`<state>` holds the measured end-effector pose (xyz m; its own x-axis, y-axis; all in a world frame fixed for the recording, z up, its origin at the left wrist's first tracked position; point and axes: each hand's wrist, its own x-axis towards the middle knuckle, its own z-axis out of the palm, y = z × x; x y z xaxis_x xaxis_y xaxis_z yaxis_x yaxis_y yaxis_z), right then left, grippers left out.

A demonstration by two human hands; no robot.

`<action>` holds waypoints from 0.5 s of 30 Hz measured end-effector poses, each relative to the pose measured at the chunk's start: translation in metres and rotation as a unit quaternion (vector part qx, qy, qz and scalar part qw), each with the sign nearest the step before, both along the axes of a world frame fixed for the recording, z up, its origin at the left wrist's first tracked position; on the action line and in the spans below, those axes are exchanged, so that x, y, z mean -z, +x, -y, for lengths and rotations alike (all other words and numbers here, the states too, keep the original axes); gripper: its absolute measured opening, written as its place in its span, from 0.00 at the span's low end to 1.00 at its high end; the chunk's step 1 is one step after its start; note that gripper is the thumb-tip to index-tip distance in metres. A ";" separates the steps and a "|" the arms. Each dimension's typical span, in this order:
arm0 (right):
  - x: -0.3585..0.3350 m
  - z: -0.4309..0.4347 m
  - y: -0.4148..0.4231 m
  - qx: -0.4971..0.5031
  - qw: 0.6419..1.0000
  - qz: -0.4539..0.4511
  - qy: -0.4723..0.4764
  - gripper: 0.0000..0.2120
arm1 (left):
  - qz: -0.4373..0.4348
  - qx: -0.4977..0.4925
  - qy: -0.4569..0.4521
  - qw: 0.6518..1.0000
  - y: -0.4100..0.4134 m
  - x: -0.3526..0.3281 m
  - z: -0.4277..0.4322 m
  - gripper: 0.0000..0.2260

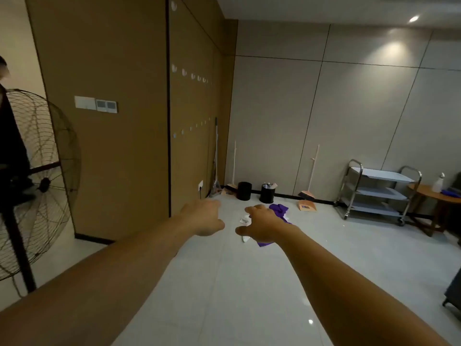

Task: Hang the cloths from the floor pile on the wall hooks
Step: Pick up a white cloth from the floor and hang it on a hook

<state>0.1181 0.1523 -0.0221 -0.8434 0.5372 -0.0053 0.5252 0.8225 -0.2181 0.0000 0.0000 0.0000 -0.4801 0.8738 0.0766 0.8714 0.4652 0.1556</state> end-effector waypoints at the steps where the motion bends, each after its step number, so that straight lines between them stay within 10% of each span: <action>1: 0.000 -0.007 -0.012 0.004 1.000 -0.002 0.000 0.40 | 0.006 0.000 -0.001 1.000 -0.011 -0.002 -0.007 0.21; 15: 0.017 -0.145 -0.160 0.037 0.999 0.012 -0.006 0.36 | 0.011 0.011 -0.024 1.000 -0.172 0.014 -0.157 0.24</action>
